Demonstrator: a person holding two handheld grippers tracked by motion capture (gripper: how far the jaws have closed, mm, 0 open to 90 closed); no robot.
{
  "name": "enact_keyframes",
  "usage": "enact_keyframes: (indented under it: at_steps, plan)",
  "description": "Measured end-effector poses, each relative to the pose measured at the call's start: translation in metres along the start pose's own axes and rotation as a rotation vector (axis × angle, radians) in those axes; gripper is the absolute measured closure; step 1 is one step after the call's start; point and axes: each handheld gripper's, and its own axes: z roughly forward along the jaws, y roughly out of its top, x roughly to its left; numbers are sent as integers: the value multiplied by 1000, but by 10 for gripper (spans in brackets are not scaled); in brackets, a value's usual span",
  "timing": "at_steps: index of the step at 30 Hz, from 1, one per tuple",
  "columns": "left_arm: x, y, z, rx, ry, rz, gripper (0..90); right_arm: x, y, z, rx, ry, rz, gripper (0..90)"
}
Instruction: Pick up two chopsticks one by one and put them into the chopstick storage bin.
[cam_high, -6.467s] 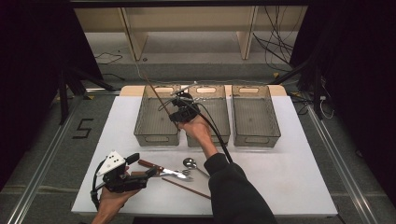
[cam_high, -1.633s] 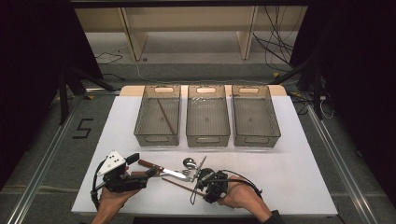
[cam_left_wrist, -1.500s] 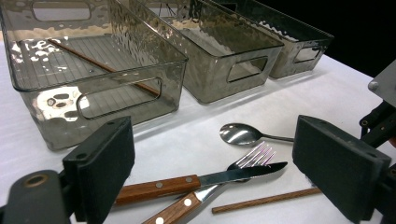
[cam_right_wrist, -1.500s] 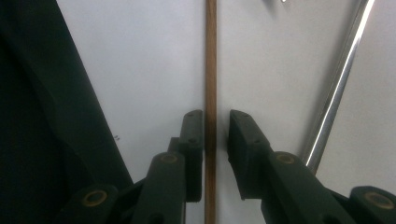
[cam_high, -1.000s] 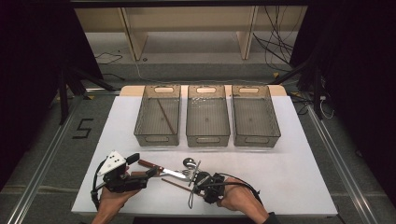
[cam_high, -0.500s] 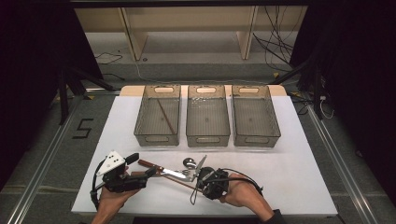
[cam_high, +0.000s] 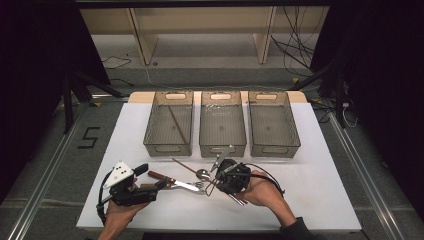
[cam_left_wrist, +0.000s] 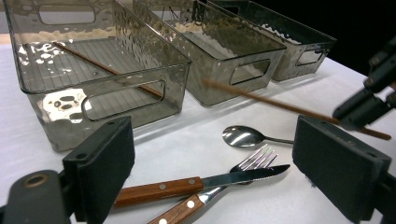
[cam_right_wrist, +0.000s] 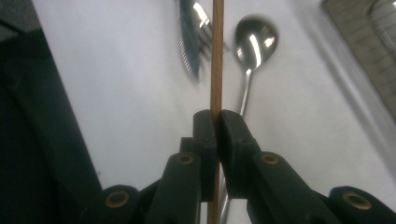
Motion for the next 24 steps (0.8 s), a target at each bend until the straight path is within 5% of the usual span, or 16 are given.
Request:
enact_keyframes:
  at_steps: [12,24]
  plan:
    - [1,0,0,3,0,1,125,-26,34,-10,-189,2,95,855]
    - [1,0,-1,2,-2,-2,126,-47,73,-9,-253,-6,152,856]
